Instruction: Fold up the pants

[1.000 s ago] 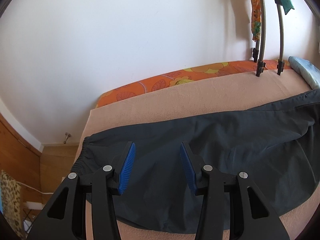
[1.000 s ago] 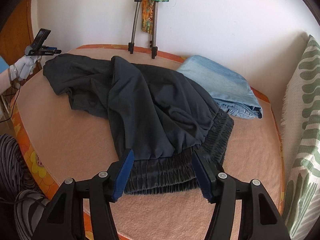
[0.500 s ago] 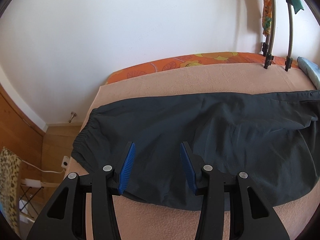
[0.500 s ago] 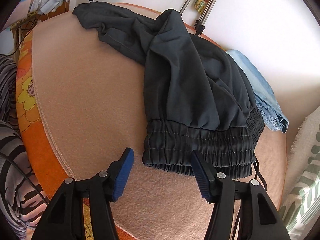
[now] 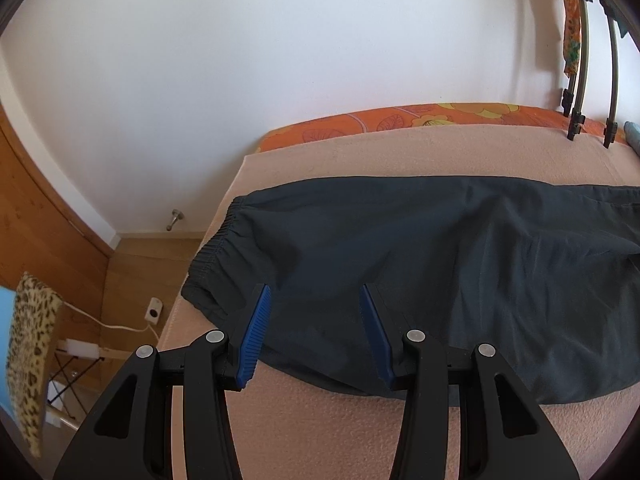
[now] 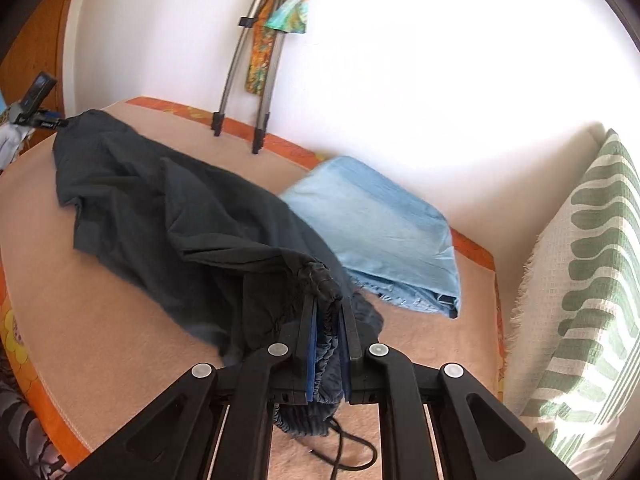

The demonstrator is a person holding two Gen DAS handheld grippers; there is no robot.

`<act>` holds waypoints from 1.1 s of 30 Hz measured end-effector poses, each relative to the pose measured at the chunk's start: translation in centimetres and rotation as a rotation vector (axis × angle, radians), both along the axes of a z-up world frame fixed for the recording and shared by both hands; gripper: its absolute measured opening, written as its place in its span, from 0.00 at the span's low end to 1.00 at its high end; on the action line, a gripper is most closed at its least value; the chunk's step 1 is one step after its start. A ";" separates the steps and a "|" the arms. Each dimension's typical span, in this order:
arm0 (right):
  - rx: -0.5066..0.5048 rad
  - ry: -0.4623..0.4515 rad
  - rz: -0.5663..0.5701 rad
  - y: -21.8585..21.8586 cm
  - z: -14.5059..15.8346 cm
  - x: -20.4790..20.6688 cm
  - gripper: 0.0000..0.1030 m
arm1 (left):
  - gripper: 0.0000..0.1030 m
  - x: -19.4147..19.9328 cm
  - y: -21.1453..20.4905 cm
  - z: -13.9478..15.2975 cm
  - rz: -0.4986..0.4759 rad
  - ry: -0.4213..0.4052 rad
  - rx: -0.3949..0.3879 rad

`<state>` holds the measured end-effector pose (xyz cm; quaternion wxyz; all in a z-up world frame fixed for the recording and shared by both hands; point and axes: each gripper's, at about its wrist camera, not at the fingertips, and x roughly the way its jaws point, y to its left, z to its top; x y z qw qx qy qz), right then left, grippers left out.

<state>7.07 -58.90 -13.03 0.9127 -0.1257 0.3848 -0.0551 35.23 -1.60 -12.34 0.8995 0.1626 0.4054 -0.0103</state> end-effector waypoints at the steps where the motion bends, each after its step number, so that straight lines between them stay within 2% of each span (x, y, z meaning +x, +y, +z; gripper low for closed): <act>1: 0.017 -0.003 -0.043 -1.5 0.1 1.2 0.07 | 0.44 0.1 0.6 -0.1 0.012 -0.003 0.005; 3: 0.058 0.003 -0.119 -4.2 -0.2 3.7 0.07 | 0.44 0.4 2.1 -0.2 0.040 -0.007 0.011; 6: 0.137 0.072 -0.191 -6.7 -2.3 7.0 0.08 | 0.44 1.1 5.2 -0.3 0.093 -0.016 0.000; 9: 0.091 0.126 -0.210 -6.6 -4.7 9.0 0.11 | 0.44 2.0 9.4 -0.4 0.160 -0.023 -0.030; 10: 0.071 0.131 -0.226 -6.4 -5.1 9.3 0.17 | 0.44 2.3 10.8 -0.6 0.176 -0.019 -0.042; 11: 0.062 0.134 -0.252 -6.4 -5.3 9.5 0.19 | 0.46 2.8 12.0 -0.9 0.187 -0.008 -0.056; 12: 0.062 0.129 -0.274 -6.7 -5.2 9.5 0.21 | 0.51 3.0 13.0 -1.4 0.201 0.002 -0.063; 14: 0.040 0.114 -0.293 -6.8 -4.8 9.3 0.32 | 0.52 3.9 14.7 -2.1 0.220 0.008 -0.089; 15: 0.028 0.101 -0.302 -6.6 -4.4 9.3 0.38 | 0.52 4.2 15.3 -2.5 0.218 0.009 -0.124; 17: 0.023 0.076 -0.303 -5.7 -3.3 9.2 0.41 | 0.53 4.8 16.1 -2.9 0.212 0.007 -0.200; 18: 0.026 0.065 -0.298 -5.1 -2.7 9.3 0.48 | 0.55 5.1 16.3 -3.1 0.207 0.008 -0.234; 19: 0.023 0.055 -0.289 -4.3 -2.1 9.5 0.55 | 0.58 5.4 16.3 -3.3 0.205 0.007 -0.260; 21: 0.013 0.032 -0.261 -2.2 -1.1 10.0 0.59 | 0.60 6.2 15.9 -3.7 0.198 0.006 -0.291; 26: 0.075 0.031 -0.109 3.8 0.1 12.4 0.59 | 0.69 7.6 14.8 -4.0 0.194 -0.001 -0.321; 30: 0.128 0.096 0.081 9.4 -0.4 15.7 0.59 | 0.69 8.3 14.6 -4.3 0.205 0.021 -0.381; 33: 0.159 0.182 0.229 13.7 -2.0 18.5 0.59 | 0.69 8.6 14.1 -4.9 0.223 0.040 -0.360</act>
